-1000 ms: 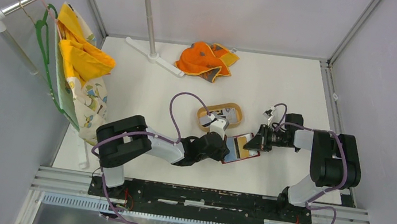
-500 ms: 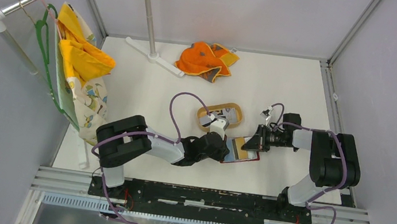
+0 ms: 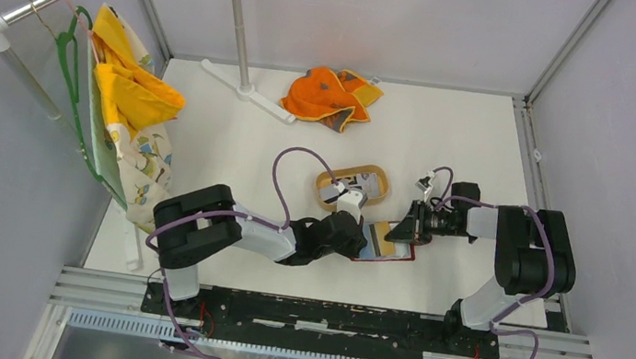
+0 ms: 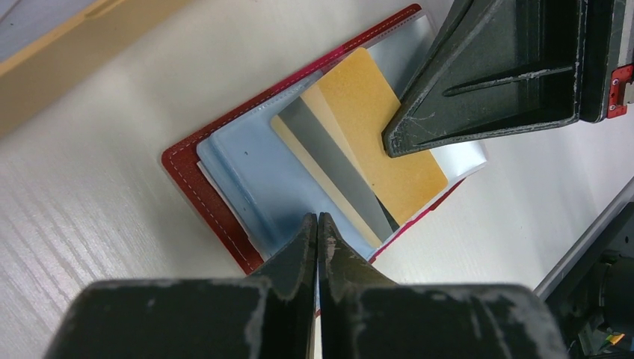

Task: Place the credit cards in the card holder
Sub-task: Insert the credit card into the card holder.

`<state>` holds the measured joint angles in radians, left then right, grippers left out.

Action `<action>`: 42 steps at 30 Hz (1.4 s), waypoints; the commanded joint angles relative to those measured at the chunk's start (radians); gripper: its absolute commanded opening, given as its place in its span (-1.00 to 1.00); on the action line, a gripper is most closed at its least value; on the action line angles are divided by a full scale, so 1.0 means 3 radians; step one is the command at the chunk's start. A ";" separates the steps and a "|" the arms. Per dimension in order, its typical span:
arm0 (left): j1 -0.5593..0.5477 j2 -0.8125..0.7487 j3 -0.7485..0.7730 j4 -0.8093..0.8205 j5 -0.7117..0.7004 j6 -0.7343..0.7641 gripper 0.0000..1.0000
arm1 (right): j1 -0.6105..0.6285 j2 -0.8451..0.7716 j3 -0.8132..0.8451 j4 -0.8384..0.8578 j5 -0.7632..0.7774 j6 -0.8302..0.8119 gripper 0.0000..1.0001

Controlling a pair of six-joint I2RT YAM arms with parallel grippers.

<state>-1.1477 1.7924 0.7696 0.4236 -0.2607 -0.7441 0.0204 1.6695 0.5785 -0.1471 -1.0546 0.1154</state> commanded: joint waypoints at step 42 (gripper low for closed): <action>-0.0156 -0.0175 0.0033 -0.0580 -0.0094 -0.0037 -0.76 | -0.0020 -0.0127 -0.0229 0.0622 -0.0039 0.0333 -0.72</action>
<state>-1.1866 1.7340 0.7567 0.2760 -0.2859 -0.7586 0.0166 1.6634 0.4805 0.0776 -1.0782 0.2718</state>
